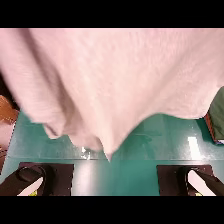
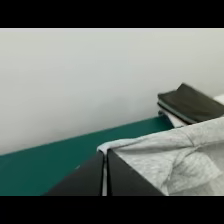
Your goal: Fold the shirts.
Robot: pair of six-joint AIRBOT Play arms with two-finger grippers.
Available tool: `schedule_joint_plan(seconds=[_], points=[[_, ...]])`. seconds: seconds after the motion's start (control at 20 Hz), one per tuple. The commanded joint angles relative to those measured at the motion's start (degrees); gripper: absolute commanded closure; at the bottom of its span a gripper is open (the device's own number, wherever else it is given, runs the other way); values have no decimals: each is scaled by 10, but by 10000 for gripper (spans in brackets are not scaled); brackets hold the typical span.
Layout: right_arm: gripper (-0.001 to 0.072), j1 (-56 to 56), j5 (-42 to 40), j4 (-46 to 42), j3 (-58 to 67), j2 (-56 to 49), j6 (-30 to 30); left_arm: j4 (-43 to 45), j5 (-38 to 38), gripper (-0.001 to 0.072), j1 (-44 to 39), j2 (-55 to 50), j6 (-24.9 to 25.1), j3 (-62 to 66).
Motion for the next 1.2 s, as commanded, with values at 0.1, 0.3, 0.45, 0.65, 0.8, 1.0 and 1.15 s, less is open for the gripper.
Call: schedule_joint_plan(seconds=[0.1, 0.3, 0.45, 0.65, 0.8, 1.0, 1.15], points=[[704, 21, 125, -42, 19, -153, 57, 38, -143, 683, 0, -204, 14, 3], [703, 105, 122, -173, -28, -284, 62, 44, -126, 683, 4, -396, 7, 3], [703, 134, 36, -175, -90, -365, 39, 43, -101, 683, 32, -495, -22, 3], [703, 140, -81, -150, -101, -435, 36, 31, -98, 681, 77, -546, -49, 3], [639, 139, -133, -96, -101, -446, 20, 31, -104, 101, 89, -547, -48, 3], [303, 122, -100, -67, -101, -428, -7, 35, -184, 103, 104, -537, -47, 3], [305, 101, -48, -72, -117, -383, -35, 37, -243, 102, 112, -509, -37, -5]])
